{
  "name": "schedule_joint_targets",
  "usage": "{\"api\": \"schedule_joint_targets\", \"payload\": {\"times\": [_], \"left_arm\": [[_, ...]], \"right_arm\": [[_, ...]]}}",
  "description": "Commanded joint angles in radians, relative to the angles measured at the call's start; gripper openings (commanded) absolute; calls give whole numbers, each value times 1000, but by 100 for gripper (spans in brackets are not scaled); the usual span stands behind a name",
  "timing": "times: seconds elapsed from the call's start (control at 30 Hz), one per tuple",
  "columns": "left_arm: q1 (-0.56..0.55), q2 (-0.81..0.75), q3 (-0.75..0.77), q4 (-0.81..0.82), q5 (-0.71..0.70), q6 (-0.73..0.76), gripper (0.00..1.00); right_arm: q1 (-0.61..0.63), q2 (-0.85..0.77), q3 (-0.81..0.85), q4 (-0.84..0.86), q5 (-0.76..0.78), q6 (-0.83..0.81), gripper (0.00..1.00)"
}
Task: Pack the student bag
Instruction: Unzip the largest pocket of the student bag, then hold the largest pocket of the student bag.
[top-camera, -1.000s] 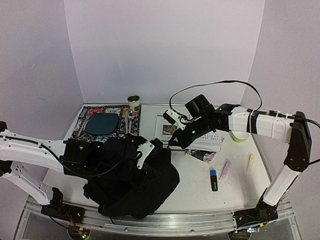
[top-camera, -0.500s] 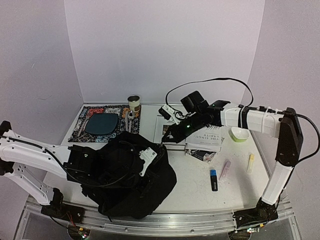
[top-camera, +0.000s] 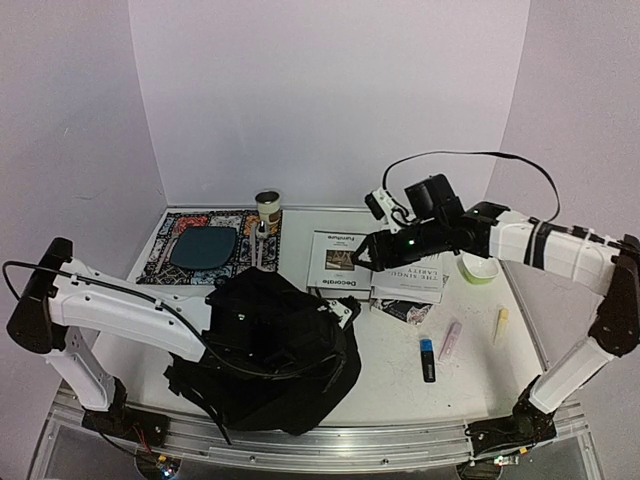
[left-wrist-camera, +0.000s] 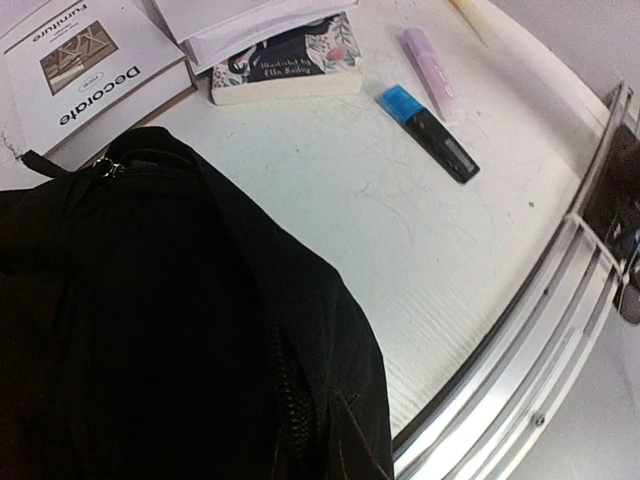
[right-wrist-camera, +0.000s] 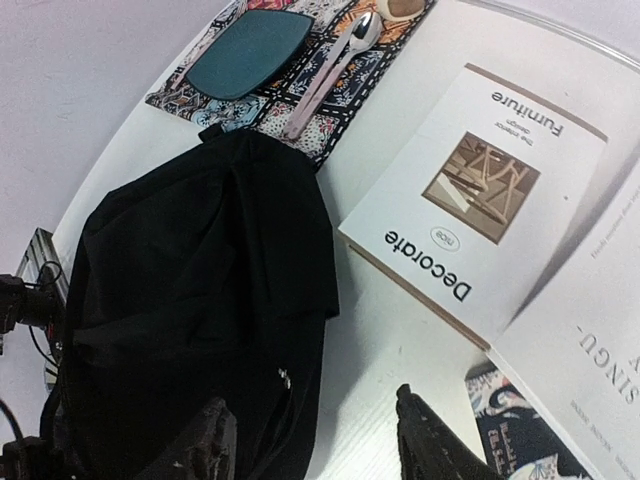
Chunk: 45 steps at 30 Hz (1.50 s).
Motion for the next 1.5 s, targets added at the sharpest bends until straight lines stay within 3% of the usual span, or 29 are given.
{"api": "schedule_joint_targets", "payload": {"times": [0.0, 0.1, 0.17, 0.4, 0.67, 0.97, 1.13, 1.47], "left_arm": [[49, 57, 115, 33, -59, -75, 12], [97, 110, 156, 36, -46, -136, 15], [113, 151, 201, 41, -31, -151, 29], [147, 208, 334, 45, 30, -92, 53], [216, 25, 142, 40, 64, -128, 68], [226, -92, -38, 35, 224, -126, 75], [227, -77, -38, 36, 265, -118, 76], [225, -5, -14, 37, 332, -100, 76]], "right_arm": [[7, -145, -122, -42, 77, 175, 60], [10, -235, -219, -44, 95, 268, 63], [17, -279, -262, -44, 107, 322, 67], [60, -349, -340, -26, 129, 429, 77], [138, -327, -423, 39, 143, 567, 83], [231, -221, -435, 116, 130, 640, 85], [245, -178, -478, 154, 130, 654, 78], [250, -103, -575, 255, 111, 671, 43]]}}
